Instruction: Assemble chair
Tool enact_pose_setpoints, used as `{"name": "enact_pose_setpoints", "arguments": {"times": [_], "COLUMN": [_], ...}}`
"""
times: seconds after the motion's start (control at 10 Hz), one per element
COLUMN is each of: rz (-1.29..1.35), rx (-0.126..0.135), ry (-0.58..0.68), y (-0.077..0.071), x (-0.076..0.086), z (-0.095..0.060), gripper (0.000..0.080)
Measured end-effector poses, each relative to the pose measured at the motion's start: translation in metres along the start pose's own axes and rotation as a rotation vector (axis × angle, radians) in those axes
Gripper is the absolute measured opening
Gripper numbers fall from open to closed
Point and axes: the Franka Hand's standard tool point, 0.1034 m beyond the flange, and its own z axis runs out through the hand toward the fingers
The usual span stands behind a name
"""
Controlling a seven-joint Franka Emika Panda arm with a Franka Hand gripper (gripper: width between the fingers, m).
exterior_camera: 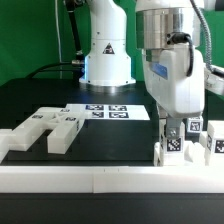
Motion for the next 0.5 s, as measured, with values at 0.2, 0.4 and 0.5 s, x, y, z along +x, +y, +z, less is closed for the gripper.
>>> {"name": "enact_pose_setpoints", "arguments": {"times": [0.2,0.4,0.5], "rz": [-0.065,-0.222,-0.319], "rx": [0.0,0.001,0.001], "ry": [0.0,0.001,0.001], "y": [-0.0001,-0.0004,-0.0003], "x": [0.0002,0.0008,-0.0002], "z": [0.0002,-0.0003,-0.0001], "gripper": [0.0461,0.0611,0.0637]}}
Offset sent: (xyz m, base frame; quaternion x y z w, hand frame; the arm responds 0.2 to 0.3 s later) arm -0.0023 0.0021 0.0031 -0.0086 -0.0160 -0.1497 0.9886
